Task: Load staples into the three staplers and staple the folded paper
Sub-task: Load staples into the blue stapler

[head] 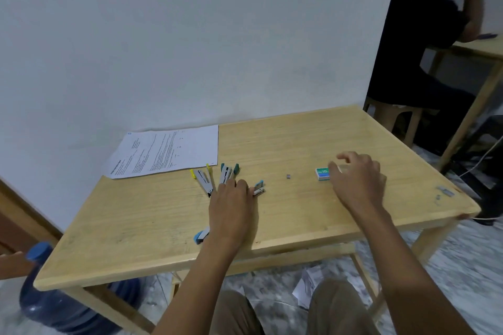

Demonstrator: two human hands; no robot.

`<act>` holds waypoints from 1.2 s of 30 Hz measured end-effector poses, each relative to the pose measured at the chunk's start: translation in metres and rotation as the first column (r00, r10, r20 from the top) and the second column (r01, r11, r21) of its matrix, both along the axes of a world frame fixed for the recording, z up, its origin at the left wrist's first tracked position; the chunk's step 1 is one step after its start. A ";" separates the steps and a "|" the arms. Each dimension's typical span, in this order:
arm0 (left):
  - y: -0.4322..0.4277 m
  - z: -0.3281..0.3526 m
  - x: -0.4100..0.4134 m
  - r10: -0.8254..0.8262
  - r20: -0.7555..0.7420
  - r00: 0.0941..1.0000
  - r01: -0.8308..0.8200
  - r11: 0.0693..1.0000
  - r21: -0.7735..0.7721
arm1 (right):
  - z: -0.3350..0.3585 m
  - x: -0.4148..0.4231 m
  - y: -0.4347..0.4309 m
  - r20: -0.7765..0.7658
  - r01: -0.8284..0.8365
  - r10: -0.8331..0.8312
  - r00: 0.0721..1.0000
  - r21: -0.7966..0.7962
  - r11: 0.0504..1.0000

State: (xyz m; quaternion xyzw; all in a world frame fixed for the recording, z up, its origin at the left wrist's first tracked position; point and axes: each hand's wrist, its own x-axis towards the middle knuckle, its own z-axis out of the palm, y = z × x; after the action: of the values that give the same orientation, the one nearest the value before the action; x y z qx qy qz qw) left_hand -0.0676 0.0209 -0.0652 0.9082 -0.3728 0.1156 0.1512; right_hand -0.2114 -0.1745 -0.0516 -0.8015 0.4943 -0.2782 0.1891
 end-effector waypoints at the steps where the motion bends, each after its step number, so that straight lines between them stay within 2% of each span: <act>1: 0.000 0.001 -0.001 0.004 0.016 1.000 -0.004 1.000 0.000 | -0.002 -0.004 -0.007 -0.068 0.022 -0.018 0.998 0.059 0.998; 3: -0.004 0.002 -0.002 -0.004 0.037 0.999 0.006 0.998 -0.058 | -0.006 -0.006 -0.014 -0.119 0.014 0.001 0.993 0.118 0.993; 7: -0.023 0.006 -0.014 -0.147 0.061 0.987 0.158 0.950 -0.268 | -0.012 -0.007 -0.014 -0.050 -0.067 0.071 0.996 0.082 0.994; 10: -0.048 0.009 -0.034 -0.288 -0.047 0.957 0.274 0.942 -0.195 | -0.013 -0.011 -0.012 -0.003 -0.107 0.107 0.994 0.086 0.991; 14: -0.085 0.007 -0.057 -0.225 -0.101 0.969 0.227 0.974 0.004 | -0.013 -0.014 -0.012 0.059 -0.146 0.141 0.988 0.100 0.984; 22: -0.098 -0.003 -0.063 -0.246 -0.163 0.955 0.216 0.960 -0.180 | -0.019 -0.019 -0.019 0.145 -0.204 0.188 0.971 0.106 0.973; 26: -0.097 -0.003 -0.059 -0.261 -0.203 0.944 0.222 0.955 -0.197 | -0.019 -0.024 -0.025 -0.003 -0.296 0.297 0.955 0.077 0.952; 30: -0.097 -0.004 -0.056 -0.260 -0.248 0.933 0.215 0.957 -0.192 | -0.018 -0.032 -0.039 -0.127 -0.501 0.509 0.851 0.090 0.860; 36: -0.095 -0.004 -0.052 -0.273 -0.285 0.919 0.224 0.955 -0.193 | -0.009 -0.034 -0.056 -0.176 -0.619 0.632 0.755 0.128 0.775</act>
State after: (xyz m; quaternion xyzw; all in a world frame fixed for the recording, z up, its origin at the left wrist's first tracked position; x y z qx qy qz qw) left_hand -0.1194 -0.0743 -0.0696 0.8454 -0.4470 -0.0191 0.2917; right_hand -0.2455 -0.2303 -0.0607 -0.9388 0.2236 -0.0978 0.2431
